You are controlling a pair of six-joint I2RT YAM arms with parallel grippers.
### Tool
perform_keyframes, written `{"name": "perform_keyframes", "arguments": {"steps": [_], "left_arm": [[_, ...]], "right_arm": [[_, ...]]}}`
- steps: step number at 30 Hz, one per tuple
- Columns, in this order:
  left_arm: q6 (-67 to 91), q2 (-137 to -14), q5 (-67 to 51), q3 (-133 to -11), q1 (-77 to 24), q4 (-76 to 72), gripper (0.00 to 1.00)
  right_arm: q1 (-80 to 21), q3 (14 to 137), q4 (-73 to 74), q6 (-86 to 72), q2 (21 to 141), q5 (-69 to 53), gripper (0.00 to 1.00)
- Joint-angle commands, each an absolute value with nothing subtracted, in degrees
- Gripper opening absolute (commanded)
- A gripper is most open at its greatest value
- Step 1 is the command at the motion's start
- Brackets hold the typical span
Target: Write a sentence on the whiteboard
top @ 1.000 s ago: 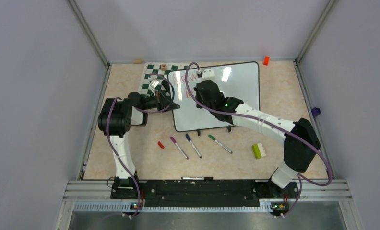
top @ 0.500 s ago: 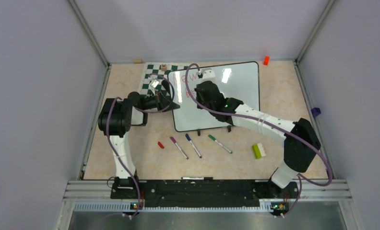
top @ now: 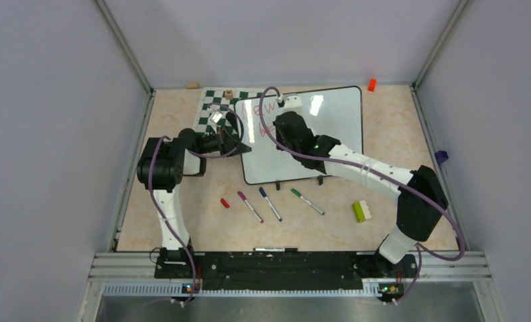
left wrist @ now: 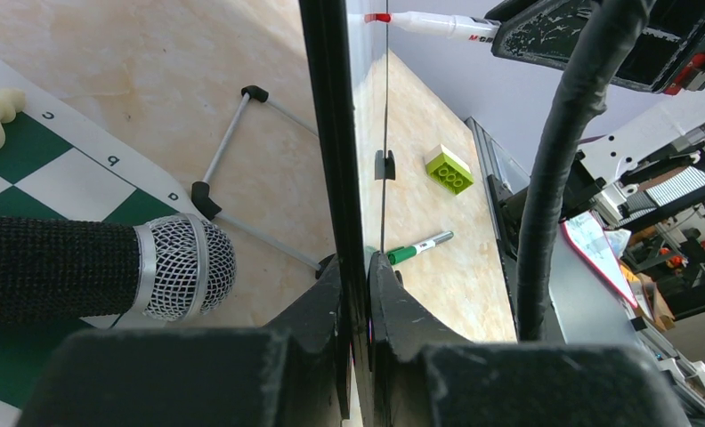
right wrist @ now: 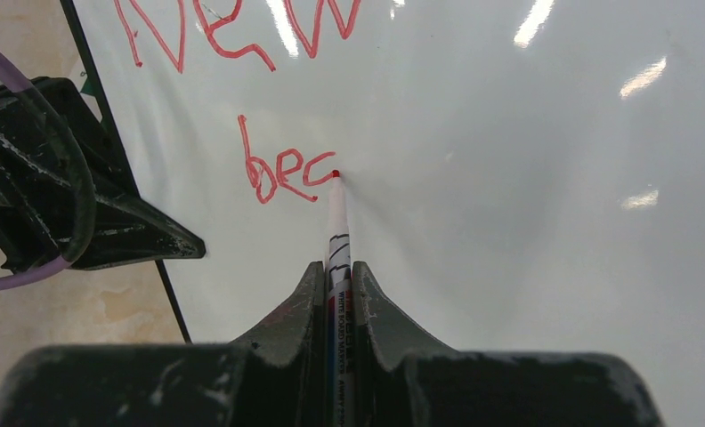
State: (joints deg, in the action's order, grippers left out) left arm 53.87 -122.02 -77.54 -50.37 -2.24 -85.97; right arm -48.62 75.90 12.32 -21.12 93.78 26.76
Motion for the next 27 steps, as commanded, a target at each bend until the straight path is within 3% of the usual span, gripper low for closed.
{"name": "perform_keyframes", "arguments": {"steps": [1,14,27], "left_arm": [[45.52,-122.43,-78.22,-50.89,-2.46,-92.81,0.00],[45.38,-122.35,-78.22,-50.84,-2.46,-92.81,0.00],[45.40,-122.34,-78.21,-50.82,-2.48,-92.77,0.00]], "right_arm": [[-47.78,79.34,12.74,-20.27,94.08,29.41,0.00],[-47.80,81.22,13.74,-19.62,95.32,28.08,0.00],[-47.76,74.97,13.87,-22.95,92.88,26.86,0.00]]}}
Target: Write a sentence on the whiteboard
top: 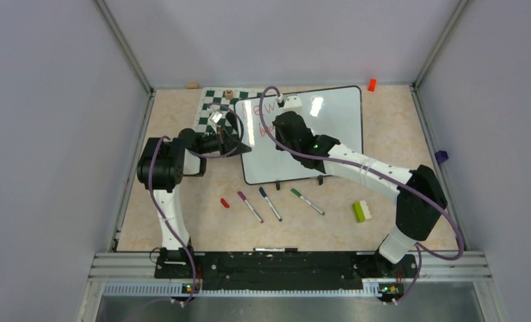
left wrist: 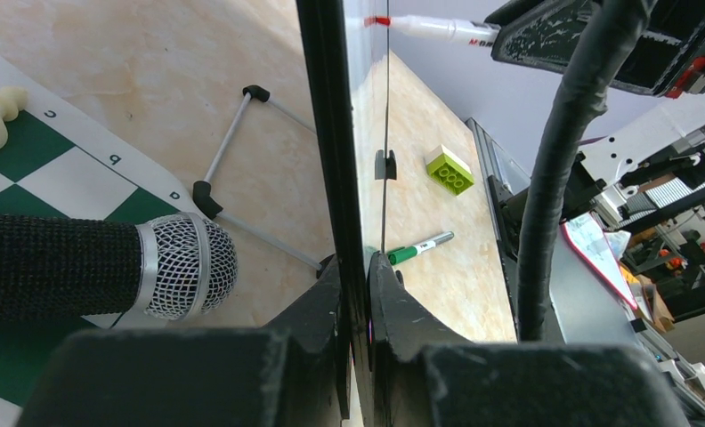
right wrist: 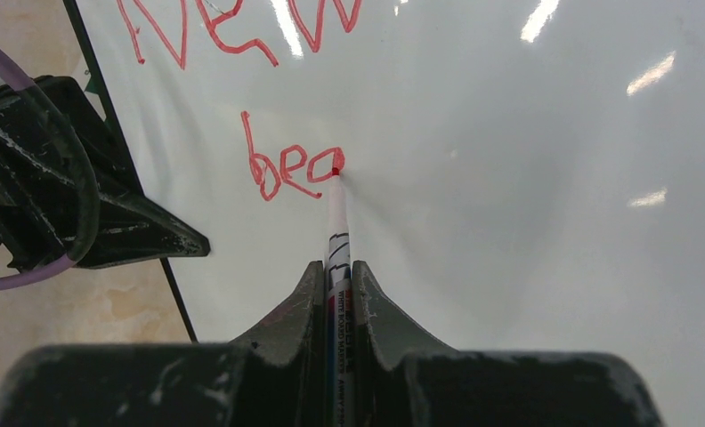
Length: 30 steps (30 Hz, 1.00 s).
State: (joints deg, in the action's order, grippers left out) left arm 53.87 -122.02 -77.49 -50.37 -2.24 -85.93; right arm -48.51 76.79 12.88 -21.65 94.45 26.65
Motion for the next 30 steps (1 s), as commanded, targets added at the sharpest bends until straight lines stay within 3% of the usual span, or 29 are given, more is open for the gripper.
{"name": "perform_keyframes", "arguments": {"steps": [1,18,30], "left_arm": [[45.42,-122.37,-78.16,-50.87,-2.46,-92.81,0.00],[45.47,-122.33,-78.22,-50.80,-2.46,-92.81,0.00],[45.40,-122.34,-78.22,-50.76,-2.46,-92.81,0.00]], "right_arm": [[-47.75,74.60,13.88,-23.19,92.72,26.56,0.00],[-47.81,69.67,12.47,-25.52,91.08,22.99,0.00],[-47.82,72.75,11.69,-23.83,92.94,20.57,0.00]]}}
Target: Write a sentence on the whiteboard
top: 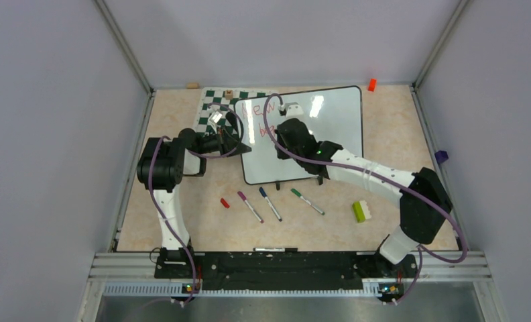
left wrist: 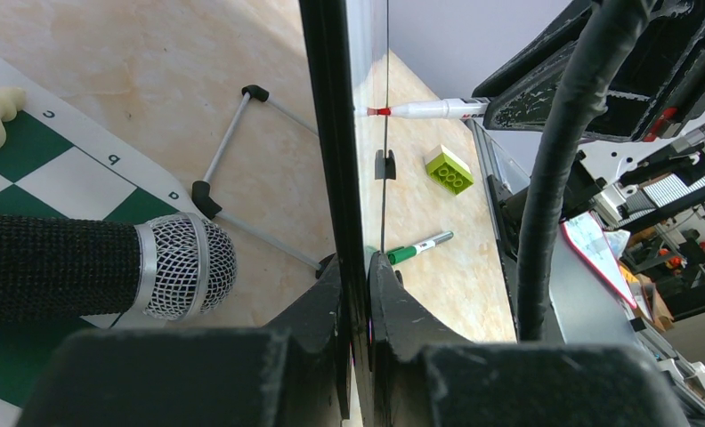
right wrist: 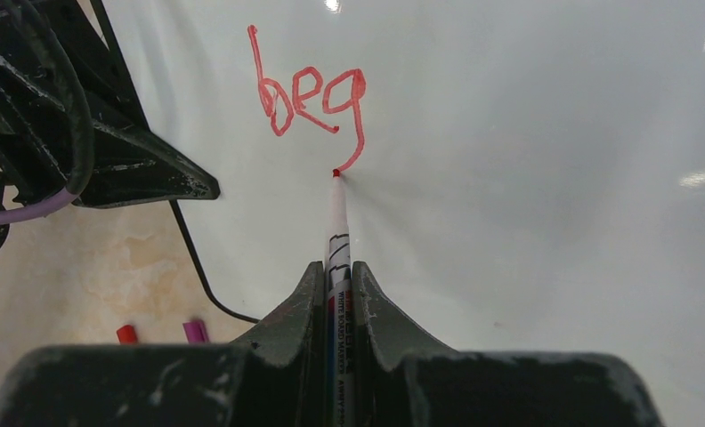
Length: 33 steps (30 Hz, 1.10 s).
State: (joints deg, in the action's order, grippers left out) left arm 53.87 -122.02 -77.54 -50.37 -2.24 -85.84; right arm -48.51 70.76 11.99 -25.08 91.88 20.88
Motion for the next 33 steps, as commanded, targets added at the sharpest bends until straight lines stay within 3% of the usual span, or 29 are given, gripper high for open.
{"name": "perform_keyframes", "arguments": {"steps": [1,14,33], "left_arm": [[45.36,-122.34,-78.22,-50.80,-2.46,-92.81,0.00],[45.42,-122.30,-78.15,-50.82,-2.46,-92.81,0.00],[45.41,-122.35,-78.14,-50.80,-2.46,-92.81,0.00]], "right_arm": [[-47.81,73.44,12.13,-23.70,93.13,20.61,0.00],[-47.43,71.91,9.38,-23.33,86.99,16.75,0.00],[-46.76,69.07,5.10,-19.15,85.16,21.36,0.00]]}}
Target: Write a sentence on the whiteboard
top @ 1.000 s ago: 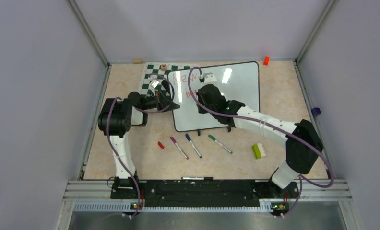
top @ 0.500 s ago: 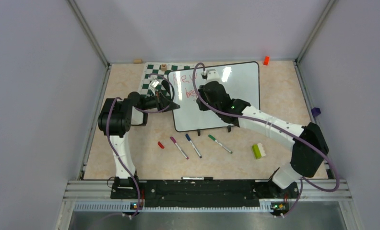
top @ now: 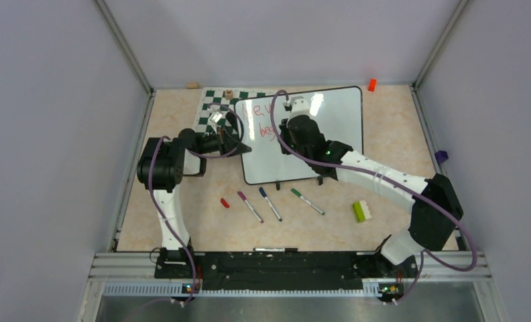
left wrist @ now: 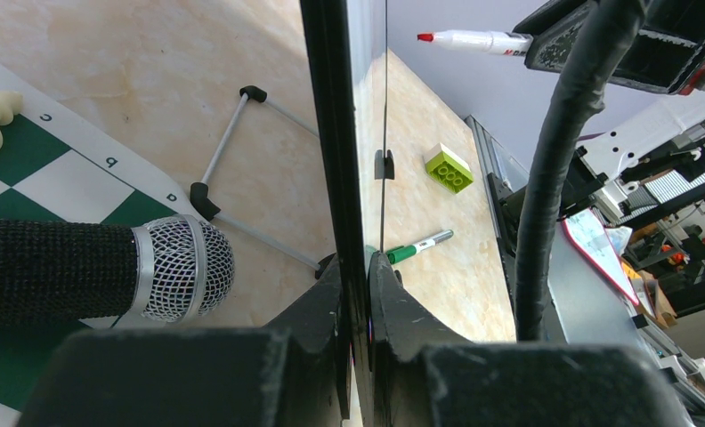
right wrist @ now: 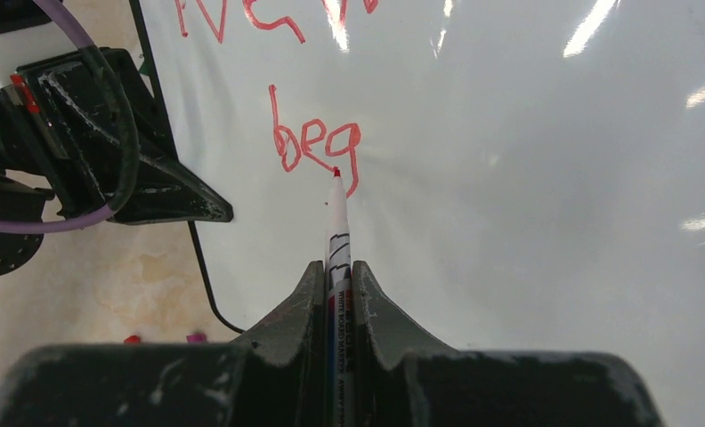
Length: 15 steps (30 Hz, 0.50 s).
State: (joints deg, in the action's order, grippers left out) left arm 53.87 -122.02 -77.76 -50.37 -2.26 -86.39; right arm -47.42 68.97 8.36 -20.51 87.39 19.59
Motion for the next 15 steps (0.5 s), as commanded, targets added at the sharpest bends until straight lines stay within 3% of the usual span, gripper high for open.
{"name": "perform_keyframes", "arguments": {"steps": [1,15], "left_arm": [[45.40,-122.35,-78.14,-50.82,-2.46,-92.81,0.00],[45.31,-122.26,-78.20,-50.71,-2.46,-92.81,0.00]], "right_arm": [[-46.77,68.96,4.76,-18.98,85.21,21.61,0.00],[-46.52,68.71,2.03,-18.17,85.73,25.42,0.00]]}}
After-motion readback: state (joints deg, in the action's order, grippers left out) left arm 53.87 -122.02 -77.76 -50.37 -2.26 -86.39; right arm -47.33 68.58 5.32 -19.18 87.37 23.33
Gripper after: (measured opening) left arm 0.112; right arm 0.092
